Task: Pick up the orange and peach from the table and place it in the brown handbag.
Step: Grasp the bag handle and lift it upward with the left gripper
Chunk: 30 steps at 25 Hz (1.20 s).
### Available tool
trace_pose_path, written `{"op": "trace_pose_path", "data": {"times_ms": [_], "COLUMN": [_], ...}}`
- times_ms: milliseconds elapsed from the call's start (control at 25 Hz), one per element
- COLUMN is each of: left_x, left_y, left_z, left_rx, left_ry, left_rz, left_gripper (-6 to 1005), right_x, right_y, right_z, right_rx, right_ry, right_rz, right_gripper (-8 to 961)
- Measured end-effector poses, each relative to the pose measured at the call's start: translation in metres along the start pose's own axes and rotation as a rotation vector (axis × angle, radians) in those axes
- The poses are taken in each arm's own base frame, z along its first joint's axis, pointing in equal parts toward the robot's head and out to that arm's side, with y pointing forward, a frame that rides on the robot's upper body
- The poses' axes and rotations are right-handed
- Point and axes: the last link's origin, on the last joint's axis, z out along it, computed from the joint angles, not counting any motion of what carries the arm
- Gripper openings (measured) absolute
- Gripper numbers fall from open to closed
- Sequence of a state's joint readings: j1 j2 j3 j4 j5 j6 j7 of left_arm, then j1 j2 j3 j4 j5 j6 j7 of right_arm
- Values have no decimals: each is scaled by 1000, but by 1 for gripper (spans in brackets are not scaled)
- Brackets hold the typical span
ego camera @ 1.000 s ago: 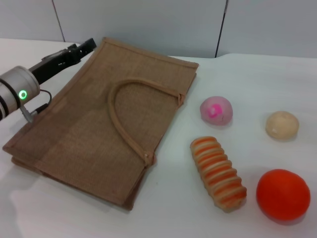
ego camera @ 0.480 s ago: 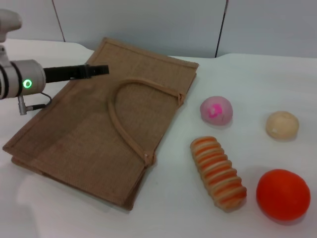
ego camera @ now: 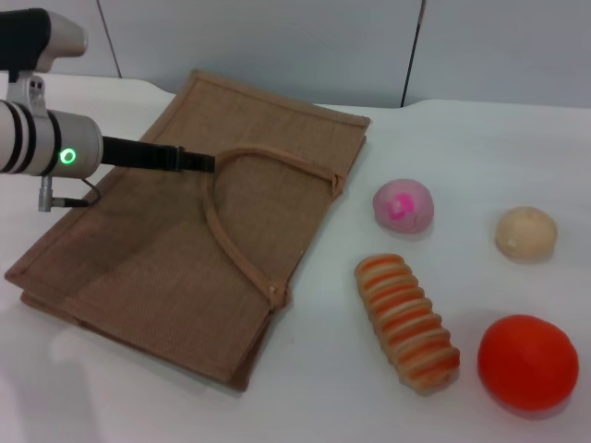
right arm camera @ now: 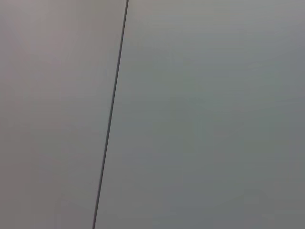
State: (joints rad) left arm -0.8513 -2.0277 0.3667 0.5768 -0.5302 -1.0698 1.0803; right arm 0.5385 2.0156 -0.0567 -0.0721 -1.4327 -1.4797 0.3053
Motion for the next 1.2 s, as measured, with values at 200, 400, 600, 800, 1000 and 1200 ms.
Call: {"op": "trace_pose_path", "data": {"times_ms": [200, 400, 600, 800, 1000, 1200], "left_x": [1, 6, 8, 6, 6, 6], "left_y": [0, 2, 11, 13, 13, 13], "left_z": [2, 5, 16, 22, 25, 29], "left_rx": [25, 34, 24, 39, 58, 82], "left_ry": [-31, -15, -19, -37, -40, -43], "left_rz": [20, 56, 94, 120, 129, 155], "left_gripper": [669, 669, 669, 668, 669, 668], "right_x": [0, -1, -1, -1, -1, -1], "right_y": [0, 0, 0, 0, 0, 0], "right_z": [1, 1, 2, 2, 2, 3], "right_rx": [-2, -1, 0, 1, 2, -1], "right_ry": [-2, -3, -4, -5, -5, -7], "right_rz": [0, 0, 0, 0, 1, 1], "right_gripper": [757, 756, 756, 756, 756, 756]}}
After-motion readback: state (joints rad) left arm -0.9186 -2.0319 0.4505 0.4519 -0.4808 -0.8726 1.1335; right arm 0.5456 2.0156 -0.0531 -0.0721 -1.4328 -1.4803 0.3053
